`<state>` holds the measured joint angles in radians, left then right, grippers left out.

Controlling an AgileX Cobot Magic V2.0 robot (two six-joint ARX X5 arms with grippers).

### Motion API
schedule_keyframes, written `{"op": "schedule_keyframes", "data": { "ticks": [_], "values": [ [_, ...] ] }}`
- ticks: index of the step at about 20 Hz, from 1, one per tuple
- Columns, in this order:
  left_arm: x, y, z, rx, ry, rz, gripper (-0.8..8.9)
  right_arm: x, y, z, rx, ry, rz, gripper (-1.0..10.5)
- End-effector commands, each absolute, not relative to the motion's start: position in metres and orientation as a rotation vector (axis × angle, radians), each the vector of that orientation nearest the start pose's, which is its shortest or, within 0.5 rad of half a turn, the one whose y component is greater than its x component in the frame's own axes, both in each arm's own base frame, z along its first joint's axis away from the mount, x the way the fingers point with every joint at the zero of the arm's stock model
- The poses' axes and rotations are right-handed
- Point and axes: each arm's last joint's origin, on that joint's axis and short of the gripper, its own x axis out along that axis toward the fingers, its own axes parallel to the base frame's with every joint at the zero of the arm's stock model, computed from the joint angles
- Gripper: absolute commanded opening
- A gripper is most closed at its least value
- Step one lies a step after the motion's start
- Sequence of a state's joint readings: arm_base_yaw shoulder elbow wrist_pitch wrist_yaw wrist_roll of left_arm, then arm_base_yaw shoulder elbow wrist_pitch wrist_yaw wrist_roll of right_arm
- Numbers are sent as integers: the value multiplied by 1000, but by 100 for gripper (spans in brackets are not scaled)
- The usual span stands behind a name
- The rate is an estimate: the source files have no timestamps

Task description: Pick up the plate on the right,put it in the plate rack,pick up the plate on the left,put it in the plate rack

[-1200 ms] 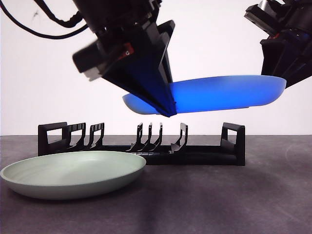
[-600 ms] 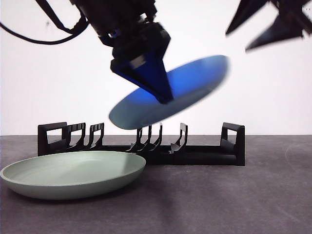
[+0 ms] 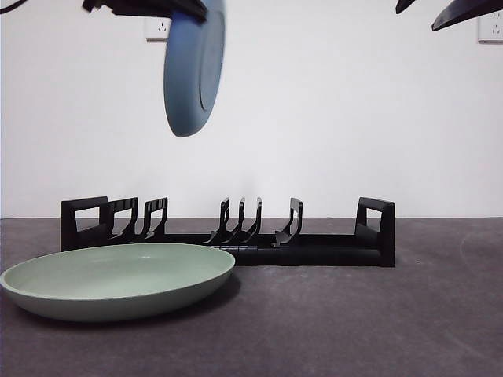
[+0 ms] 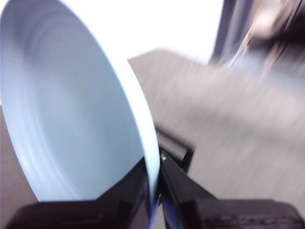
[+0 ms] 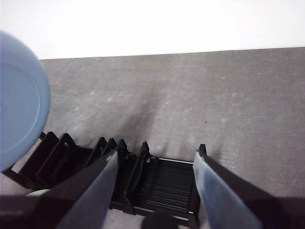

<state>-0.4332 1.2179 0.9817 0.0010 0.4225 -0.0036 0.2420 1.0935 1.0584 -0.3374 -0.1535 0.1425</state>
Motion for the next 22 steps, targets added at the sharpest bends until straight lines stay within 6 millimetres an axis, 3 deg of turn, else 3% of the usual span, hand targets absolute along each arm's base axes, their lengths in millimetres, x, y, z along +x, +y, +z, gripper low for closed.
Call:
{"op": "schedule_keyframes", "data": {
  "ticks": [1,11,22],
  "values": [
    [258,-109,323,-162,310,-850,-9,228,61,355,135,397,361,247],
    [279,-71,317,-192,304,-704,-9,228,61,355,148,400,358,243],
    [304,-71,279,-218,453,-673,-9,228,61,355,164,404,354,243]
  ]
}}
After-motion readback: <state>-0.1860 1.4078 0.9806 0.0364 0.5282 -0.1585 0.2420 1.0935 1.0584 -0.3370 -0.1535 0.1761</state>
